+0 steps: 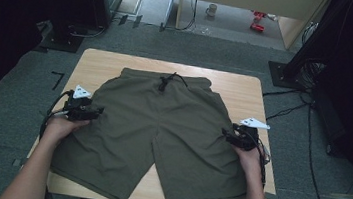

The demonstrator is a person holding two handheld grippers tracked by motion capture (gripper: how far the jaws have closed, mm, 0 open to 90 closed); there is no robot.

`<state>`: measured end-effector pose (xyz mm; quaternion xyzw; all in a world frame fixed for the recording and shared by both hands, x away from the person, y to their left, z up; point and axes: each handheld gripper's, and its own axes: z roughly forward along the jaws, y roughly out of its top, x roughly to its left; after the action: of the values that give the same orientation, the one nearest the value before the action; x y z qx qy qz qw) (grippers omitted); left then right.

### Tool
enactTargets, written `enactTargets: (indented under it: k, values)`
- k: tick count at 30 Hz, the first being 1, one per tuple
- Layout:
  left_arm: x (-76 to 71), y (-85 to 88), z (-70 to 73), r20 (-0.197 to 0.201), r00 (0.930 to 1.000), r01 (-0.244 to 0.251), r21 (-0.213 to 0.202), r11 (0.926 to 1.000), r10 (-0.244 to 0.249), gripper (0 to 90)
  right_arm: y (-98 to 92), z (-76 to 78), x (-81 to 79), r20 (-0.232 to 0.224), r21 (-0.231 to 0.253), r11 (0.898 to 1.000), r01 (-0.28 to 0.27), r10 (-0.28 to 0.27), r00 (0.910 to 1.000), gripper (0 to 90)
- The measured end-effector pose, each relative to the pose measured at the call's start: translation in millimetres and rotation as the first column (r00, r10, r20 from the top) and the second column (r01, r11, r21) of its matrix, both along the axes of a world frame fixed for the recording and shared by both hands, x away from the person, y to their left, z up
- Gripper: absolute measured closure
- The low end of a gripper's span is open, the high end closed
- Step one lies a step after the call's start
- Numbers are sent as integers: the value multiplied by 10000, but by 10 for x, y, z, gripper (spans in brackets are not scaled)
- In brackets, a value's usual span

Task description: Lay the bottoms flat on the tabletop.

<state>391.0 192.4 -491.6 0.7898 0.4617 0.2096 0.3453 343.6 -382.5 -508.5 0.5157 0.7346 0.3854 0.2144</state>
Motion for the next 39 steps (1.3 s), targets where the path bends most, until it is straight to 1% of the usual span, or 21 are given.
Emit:
enactTargets:
  k: [3, 5, 7, 9, 11, 13, 16, 19, 20, 21, 22, 25, 27, 28, 31, 34, 36, 39]
  values:
    - [35, 74, -15, -13, 10000, -38, -69, 10000, 38, 412, -78, 10, 52, 87, 128, 9997, 199, -200, 9998, 480]
    - [71, 142, -21, -107, 9999, -119, -198, 9997, 117, 439, -123, 4, 86, -46, 193, 9992, 346, -346, 9994, 480]
    - [109, 198, -23, -112, 9998, -186, -311, 9993, 183, 469, -160, -12, 115, -132, 148, 9990, 413, -411, 9991, 488]
    - [150, 254, -27, -186, 9990, -417, -516, 9978, 408, 509, -194, -22, 147, -237, 76, 9989, 460, -458, 9987, 489]
    - [192, 309, -41, -236, 9982, -556, -569, 9968, 543, 523, -225, -28, 176, -268, 23, 9987, 518, -517, 9983, 491]
    - [216, 370, -55, -136, 9981, -613, -410, 9973, 608, 543, -258, -34, 199, -212, 4, 9983, 582, -582, 9981, 497]
    - [250, 475, -76, -220, 9960, -874, -412, 9953, 866, 550, -312, -50, 231, -221, -138, 9976, 675, -678, 9975, 506]
    - [269, 571, -121, -428, 9928, -1131, -356, 9929, 1116, 551, -361, -68, 250, -214, -204, 9962, 852, -856, 9961, 512]
    - [272, 587, -133, -438, 9922, -1177, -292, 9926, 1164, 552, -385, -75, 257, -215, -237, 9952, 947, -952, 9952, 512]
    - [273, 605, -151, -442, 9918, -1208, -144, 9926, 1200, 552, -399, -81, 260, -198, -227, 9946, 1013, -1017, 9946, 512]
    - [274, 618, -164, -436, 9916, -1222, -31, 9925, 1219, 552, -417, -91, 263, -223, -184, 9934, 1128, -1132, 9933, 512]
    - [266, 617, -190, -230, 9932, -1141, -105, 9934, 1139, 526, -437, -126, 269, -385, -186, 9925, 1209, -1216, 9918, 508]
    - [260, 597, -201, -148, 9949, -997, -111, 9950, 995, 479, -425, -142, 265, -336, -183, 9927, 1189, -1194, 9923, 495]
    - [253, 586, -208, -100, 9956, -929, -130, 9956, 928, 457, -413, -143, 265, -299, -303, 9927, 1164, -1173, 9926, 483]
    - [239, 563, -217, -40, 9956, -940, -162, 9954, 939, 440, -370, -145, 262, -246, -655, 9922, 1057, -1075, 9939, 427]
    - [215, 543, -237, 113, 9948, -1006, -235, 9946, 1009, 413, -345, -148, 252, -294, -647, 9927, 1015, -1035, 9942, 380]
    - [207, 529, -238, 118, 9947, -1021, -232, 9945, 1024, 405, -319, -149, 236, -303, -654, 9937, 907, -928, 9952, 356]
    - [205, 514, -238, 85, 9944, -1051, -219, 9942, 1053, 388, -289, -151, 228, -376, -683, 9948, 752, -779, 9963, 290]
